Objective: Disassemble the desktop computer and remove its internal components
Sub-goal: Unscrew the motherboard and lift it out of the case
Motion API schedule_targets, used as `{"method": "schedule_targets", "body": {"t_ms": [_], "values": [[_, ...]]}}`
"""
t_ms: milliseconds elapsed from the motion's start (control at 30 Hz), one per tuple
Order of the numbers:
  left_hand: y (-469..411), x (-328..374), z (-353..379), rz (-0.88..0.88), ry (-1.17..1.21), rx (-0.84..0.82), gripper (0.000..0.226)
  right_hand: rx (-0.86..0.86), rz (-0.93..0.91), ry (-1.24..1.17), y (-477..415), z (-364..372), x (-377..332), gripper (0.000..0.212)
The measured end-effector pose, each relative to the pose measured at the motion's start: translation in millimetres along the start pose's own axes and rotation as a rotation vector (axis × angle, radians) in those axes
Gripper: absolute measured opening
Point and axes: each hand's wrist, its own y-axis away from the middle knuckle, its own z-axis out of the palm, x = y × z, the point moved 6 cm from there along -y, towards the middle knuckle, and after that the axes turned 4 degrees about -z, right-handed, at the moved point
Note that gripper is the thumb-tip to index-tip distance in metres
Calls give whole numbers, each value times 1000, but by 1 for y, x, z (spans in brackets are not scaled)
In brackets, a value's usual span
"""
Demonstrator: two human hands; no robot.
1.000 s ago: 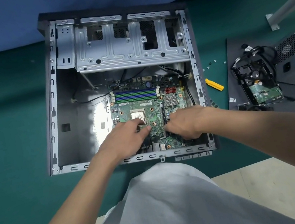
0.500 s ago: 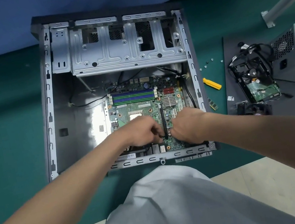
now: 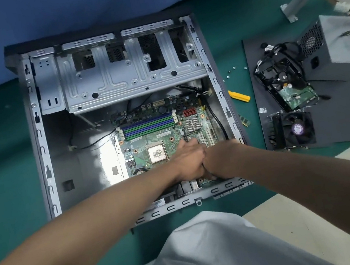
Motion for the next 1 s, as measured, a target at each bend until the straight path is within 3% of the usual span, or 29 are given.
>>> {"method": "schedule_targets", "body": {"t_ms": [333,500,600,700,833,1000], "values": [[-1,0,5,0,87,120,13,-13,-6,40,13,-3,-5,37],[-2,9,2,110,-16,139,1,9,-21,-1,27,-17,-9,5],[-3,11,0,90,23,167,5,-48,-28,111,34,-24,-11,12],[-3,7,1,52,61,174,7,-36,-76,226,43,-37,-8,35],[-2,9,-1,123,4,175,4,59,-151,317,50,-40,0,9],[-2,10,-1,144,24,171,10,92,-191,344,47,-33,-3,10]]}}
